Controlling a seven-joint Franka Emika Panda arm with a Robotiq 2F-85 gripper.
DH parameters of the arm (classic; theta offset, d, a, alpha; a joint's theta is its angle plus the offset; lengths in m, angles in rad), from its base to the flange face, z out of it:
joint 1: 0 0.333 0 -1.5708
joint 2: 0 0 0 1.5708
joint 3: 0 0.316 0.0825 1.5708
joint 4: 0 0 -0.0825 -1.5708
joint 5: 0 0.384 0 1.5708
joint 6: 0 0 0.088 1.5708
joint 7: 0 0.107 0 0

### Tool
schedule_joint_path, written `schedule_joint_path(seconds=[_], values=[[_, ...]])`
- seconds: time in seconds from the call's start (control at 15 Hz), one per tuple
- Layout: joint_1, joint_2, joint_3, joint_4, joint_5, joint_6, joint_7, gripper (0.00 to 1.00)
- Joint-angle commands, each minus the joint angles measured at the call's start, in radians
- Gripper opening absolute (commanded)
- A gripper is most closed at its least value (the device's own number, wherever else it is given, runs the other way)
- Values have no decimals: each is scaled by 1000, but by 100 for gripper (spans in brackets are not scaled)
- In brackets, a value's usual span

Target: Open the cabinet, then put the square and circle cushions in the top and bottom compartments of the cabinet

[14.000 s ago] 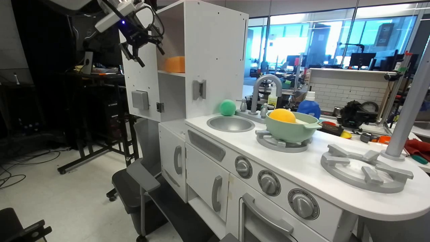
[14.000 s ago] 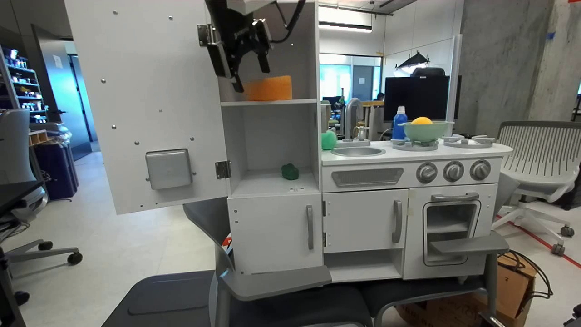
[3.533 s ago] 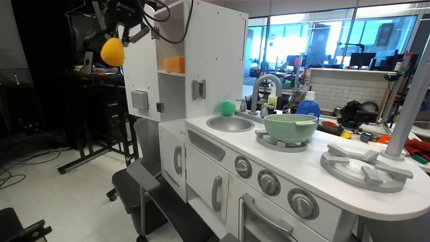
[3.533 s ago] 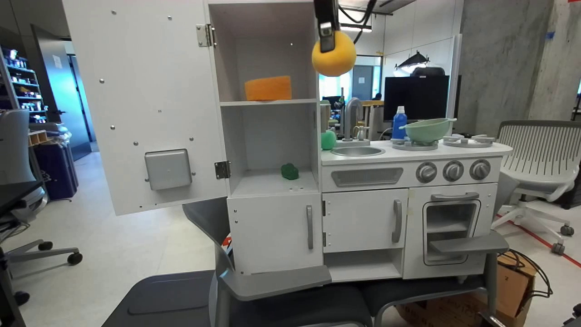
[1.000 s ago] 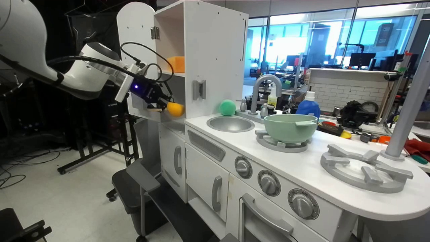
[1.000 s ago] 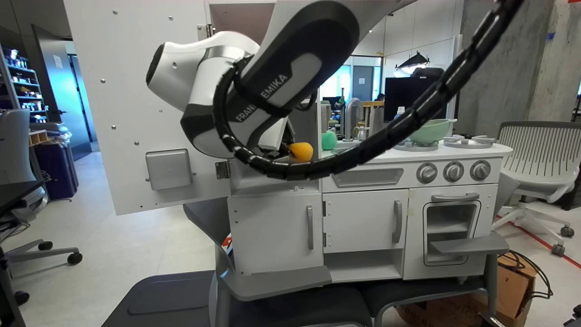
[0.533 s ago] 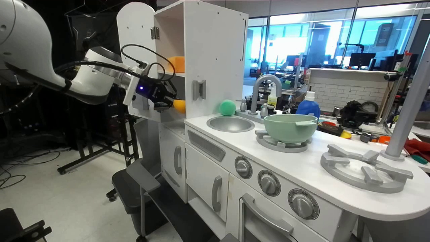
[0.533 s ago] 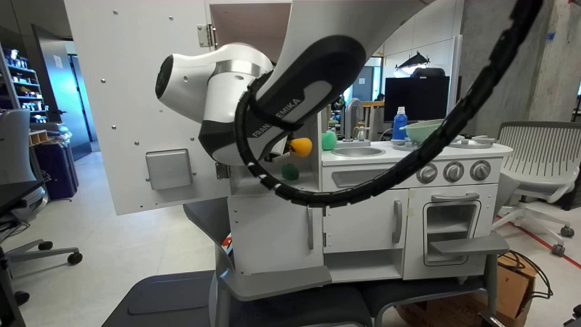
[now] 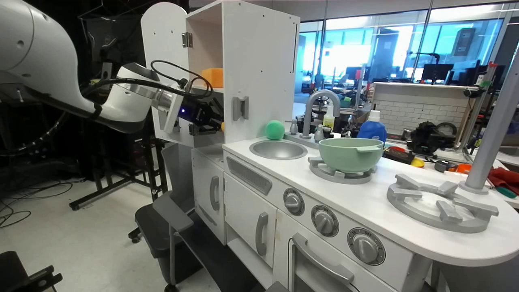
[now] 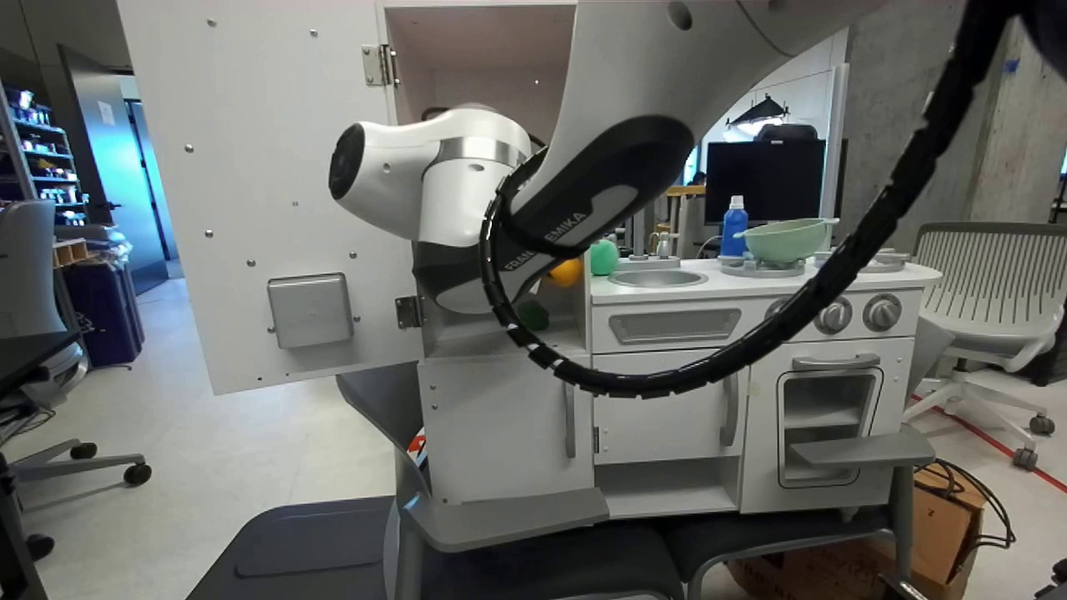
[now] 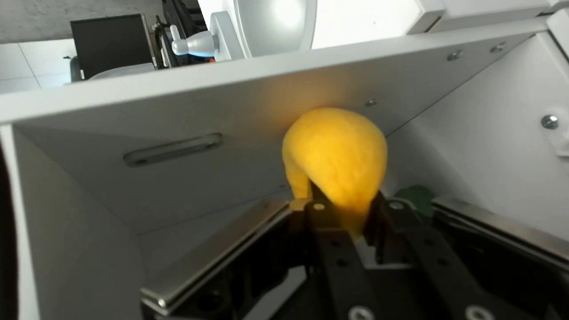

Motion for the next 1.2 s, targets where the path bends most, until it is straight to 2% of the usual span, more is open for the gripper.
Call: schedule_joint_path(seconds=[0.0, 0.07, 0.47, 0.6, 0.93, 1.13], values=[[-14, 31, -15, 56, -6, 13, 4, 44], [-17, 32, -12, 57, -3, 12, 3, 45], [-22, 29, -10, 58, -1, 12, 7, 89], [-24, 28, -10, 58, 0, 8, 7, 99], [-25, 21, 1, 52, 8, 3, -9, 100], [-23, -32, 93, 13, 86, 13, -163, 100]])
